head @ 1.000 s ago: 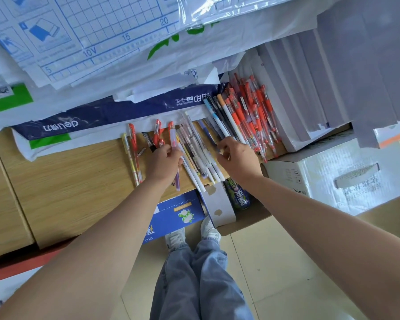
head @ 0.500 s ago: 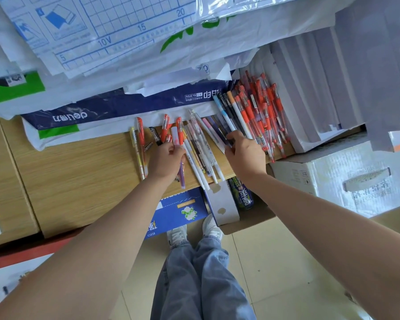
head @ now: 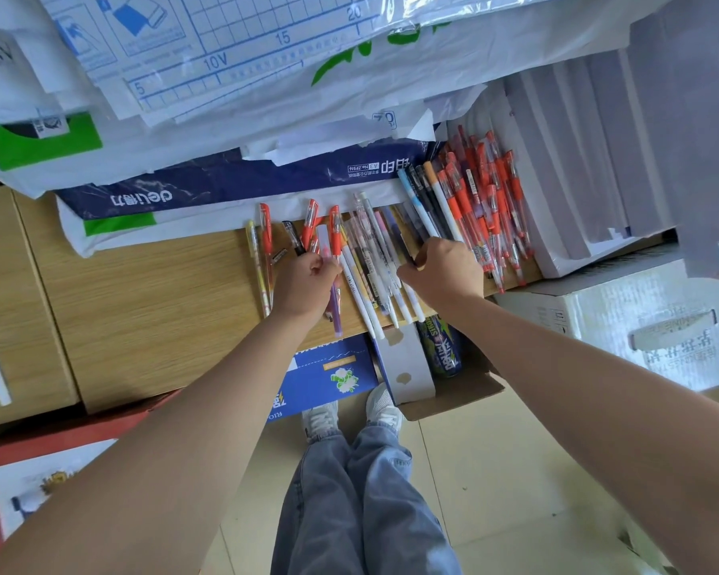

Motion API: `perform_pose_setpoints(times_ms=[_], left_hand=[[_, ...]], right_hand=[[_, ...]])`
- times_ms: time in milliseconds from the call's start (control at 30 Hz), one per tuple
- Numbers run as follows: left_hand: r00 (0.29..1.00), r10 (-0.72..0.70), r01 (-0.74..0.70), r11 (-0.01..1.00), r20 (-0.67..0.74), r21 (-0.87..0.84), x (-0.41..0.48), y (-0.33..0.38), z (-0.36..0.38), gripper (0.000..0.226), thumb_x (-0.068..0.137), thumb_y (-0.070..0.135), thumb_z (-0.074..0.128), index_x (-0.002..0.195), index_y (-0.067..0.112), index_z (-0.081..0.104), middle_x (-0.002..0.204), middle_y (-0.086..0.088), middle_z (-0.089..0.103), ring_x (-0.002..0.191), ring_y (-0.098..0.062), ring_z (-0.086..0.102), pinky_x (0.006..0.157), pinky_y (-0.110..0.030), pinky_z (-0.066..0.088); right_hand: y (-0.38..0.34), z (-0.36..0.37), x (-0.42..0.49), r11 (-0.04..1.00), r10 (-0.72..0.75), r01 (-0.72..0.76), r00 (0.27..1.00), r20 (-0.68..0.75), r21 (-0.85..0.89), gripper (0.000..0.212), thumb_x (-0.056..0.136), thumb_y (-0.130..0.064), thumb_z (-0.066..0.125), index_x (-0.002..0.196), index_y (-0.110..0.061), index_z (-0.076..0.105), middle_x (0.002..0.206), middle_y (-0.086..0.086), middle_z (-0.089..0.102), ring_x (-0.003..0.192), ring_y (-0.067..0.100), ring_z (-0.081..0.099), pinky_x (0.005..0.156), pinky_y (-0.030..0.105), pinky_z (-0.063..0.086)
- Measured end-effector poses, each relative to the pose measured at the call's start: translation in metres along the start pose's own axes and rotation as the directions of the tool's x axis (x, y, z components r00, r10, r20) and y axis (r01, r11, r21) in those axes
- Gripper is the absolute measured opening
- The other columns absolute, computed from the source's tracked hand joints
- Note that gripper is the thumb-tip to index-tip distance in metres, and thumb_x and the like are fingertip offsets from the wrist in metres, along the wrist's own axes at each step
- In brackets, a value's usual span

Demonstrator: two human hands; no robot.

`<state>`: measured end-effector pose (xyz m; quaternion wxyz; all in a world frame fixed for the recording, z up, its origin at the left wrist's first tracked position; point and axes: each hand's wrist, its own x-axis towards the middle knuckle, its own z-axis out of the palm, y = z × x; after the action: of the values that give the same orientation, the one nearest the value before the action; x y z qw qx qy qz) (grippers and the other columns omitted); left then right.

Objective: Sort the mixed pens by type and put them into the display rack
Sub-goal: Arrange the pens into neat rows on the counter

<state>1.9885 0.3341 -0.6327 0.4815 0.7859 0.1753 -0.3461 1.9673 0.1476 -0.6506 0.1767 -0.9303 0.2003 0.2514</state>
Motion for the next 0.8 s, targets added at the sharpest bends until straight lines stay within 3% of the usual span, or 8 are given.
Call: perform_pose_setpoints(times_ms=[233,400,567,667,800], left_hand=[[1.0,-0.006,0.006,0.999,-0.004,-0.041,0.002,-0.002,-0.002,0.03,0.096,0.026,0.049,0.085,0.004,0.065,0.095,-0.025,0.065,0.093,-0.043,0.062,0.081,-0.06,0.053],[1.0,-0.03,0.03,0.998,-0.002,-0.064,-0.002,-0.002,-0.002,0.028,0.097,0.023,0.049,0.09,0.002,0.065,0.088,-0.015,0.065,0.094,-0.04,0.063,0.08,-0.057,0.055],[0.999,-0.039,0.038,0.995,-0.004,-0.094,-0.006,-0.003,0.0,0.024,0.098,0.021,0.05,0.092,0.002,0.065,0.088,-0.014,0.066,0.093,-0.039,0.065,0.08,-0.055,0.055],[0.999,-0.044,0.044,0.989,0.004,-0.142,-0.009,-0.003,0.003,0.023,0.098,0.02,0.049,0.084,0.009,0.063,0.08,-0.008,0.064,0.082,-0.03,0.064,0.08,-0.052,0.056],[0.999,-0.047,0.048,0.972,0.008,-0.231,-0.015,0.001,0.005,0.022,0.099,0.02,0.048,0.09,0.007,0.063,0.077,-0.004,0.062,0.076,-0.018,0.062,0.074,-0.041,0.052]], right_hand=[[-0.004,-0.002,0.0,0.985,-0.06,0.037,0.989,0.134,0.168,0.026,0.077,-0.032,0.06,0.065,-0.011,0.05,0.06,0.005,0.049,0.054,0.019,0.045,0.052,0.029,0.041],[0.004,-0.005,-0.006,0.911,-0.031,-0.051,0.981,0.192,0.408,0.02,0.077,-0.026,0.061,0.077,-0.006,0.056,0.072,0.012,0.068,0.059,0.019,0.058,0.055,0.03,0.049],[0.024,-0.012,-0.03,0.84,-0.053,-0.094,0.966,0.252,0.535,0.009,0.079,-0.011,0.063,0.081,-0.004,0.057,0.054,0.0,0.06,0.053,0.015,0.059,0.05,0.027,0.05],[0.027,-0.016,-0.039,0.764,-0.074,-0.103,0.967,0.245,0.636,0.004,0.082,-0.004,0.063,0.082,-0.006,0.061,0.058,0.009,0.063,0.045,0.017,0.053,0.047,0.026,0.047],[0.013,-0.022,-0.041,0.677,-0.12,-0.094,0.964,0.236,0.73,0.005,0.086,-0.001,0.061,0.088,-0.005,0.062,0.066,0.018,0.064,0.044,0.018,0.053,0.042,0.024,0.039]])
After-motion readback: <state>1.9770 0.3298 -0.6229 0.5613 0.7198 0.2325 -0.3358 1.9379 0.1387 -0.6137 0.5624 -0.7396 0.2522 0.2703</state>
